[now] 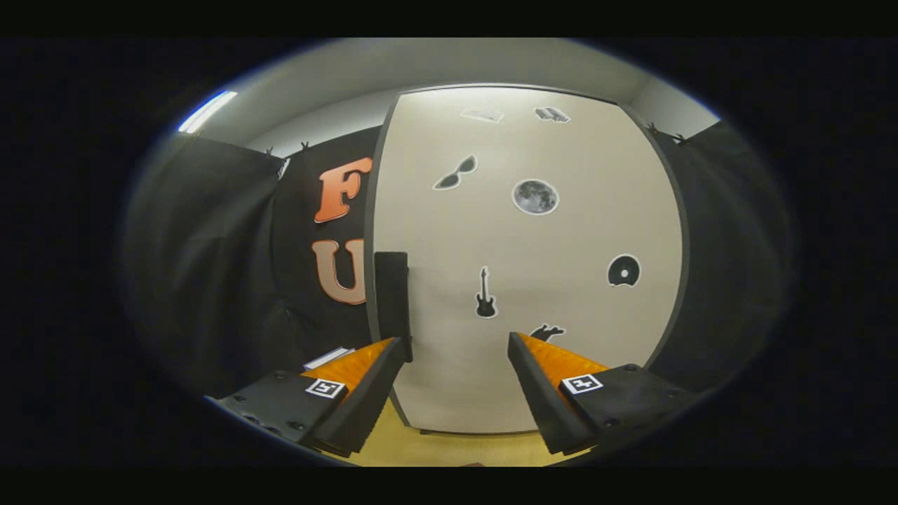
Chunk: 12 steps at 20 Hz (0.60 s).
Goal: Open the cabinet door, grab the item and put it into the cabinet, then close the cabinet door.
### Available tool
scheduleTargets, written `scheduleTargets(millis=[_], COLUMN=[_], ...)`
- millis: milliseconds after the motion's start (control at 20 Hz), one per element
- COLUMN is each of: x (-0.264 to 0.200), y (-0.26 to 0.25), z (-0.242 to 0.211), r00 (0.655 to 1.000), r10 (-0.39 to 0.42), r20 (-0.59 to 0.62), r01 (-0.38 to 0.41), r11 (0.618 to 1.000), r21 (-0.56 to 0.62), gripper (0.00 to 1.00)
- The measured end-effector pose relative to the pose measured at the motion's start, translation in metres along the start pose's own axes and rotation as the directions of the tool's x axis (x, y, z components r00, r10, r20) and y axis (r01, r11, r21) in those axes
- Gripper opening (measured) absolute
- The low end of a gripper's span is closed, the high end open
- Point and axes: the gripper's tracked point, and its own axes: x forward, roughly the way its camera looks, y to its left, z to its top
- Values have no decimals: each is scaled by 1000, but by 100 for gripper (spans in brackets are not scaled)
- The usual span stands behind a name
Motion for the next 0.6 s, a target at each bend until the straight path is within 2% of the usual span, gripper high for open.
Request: scheduleTargets(millis=[350, 600], x=[-47, -80], y=[-26, -57], z=[7, -1], r00=[999, 991], r10=[-42, -134], r20=[34, 25], r01=[42, 135], r11=[999, 990], r21=[-28, -34], gripper=[97, 96])
